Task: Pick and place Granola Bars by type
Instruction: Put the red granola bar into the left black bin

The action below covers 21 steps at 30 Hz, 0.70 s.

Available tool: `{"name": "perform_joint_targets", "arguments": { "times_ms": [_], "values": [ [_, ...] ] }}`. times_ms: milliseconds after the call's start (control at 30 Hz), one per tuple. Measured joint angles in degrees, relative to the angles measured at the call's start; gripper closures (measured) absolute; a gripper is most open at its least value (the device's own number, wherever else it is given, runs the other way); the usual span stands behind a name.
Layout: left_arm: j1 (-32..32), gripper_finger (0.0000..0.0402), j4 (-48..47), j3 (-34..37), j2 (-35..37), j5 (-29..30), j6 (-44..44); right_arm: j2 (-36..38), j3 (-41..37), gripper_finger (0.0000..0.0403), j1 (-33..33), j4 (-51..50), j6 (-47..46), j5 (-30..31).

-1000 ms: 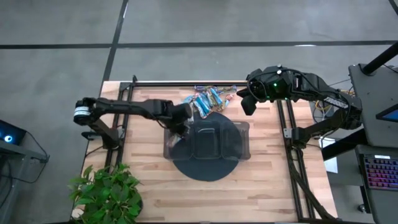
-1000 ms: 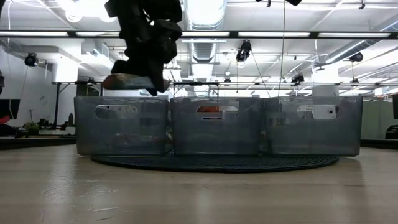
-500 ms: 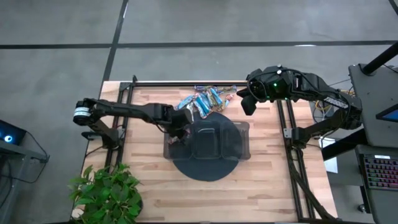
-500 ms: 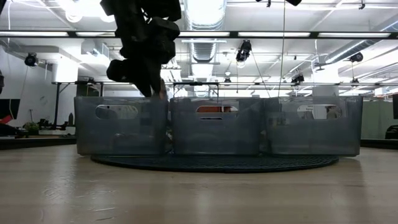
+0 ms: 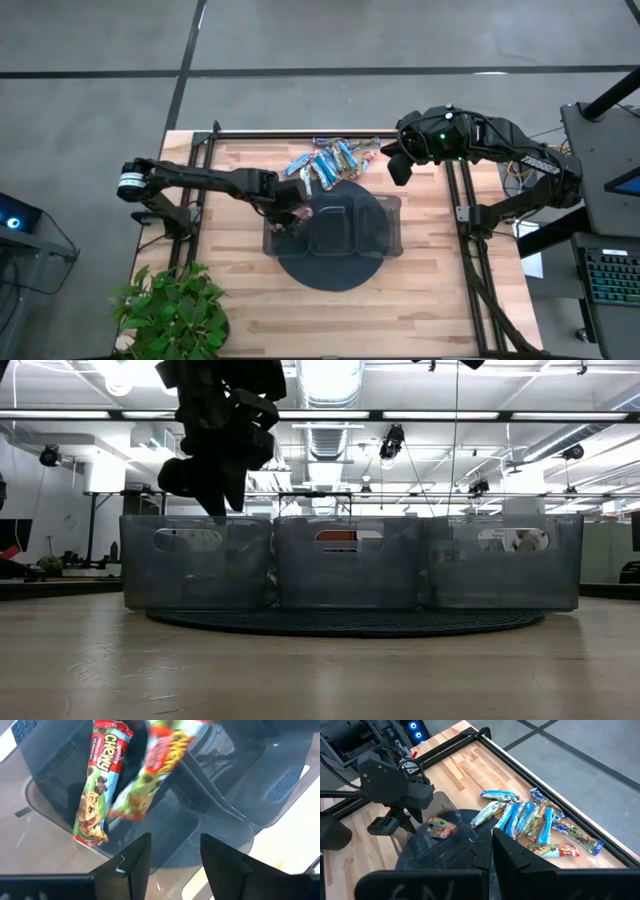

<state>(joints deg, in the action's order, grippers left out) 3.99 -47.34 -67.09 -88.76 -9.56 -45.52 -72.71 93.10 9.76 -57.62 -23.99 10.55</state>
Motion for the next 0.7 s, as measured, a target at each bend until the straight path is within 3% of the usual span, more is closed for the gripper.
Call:
{"name": "perform_joint_targets", "arguments": {
  "times_ms": [567,700],
  "values": [
    [-0.1,0.0250,-0.1,-5.1,7.1,0.7,3.2,0.0,0.0,0.0394,0.0,0.0,0.4,0.0],
    [-0.1,0.0250,0.0,-8.3,11.1,5.4,5.5,0.0,0.0,0.0394,0.0,0.2,0.4,0.0]
  ]
}}
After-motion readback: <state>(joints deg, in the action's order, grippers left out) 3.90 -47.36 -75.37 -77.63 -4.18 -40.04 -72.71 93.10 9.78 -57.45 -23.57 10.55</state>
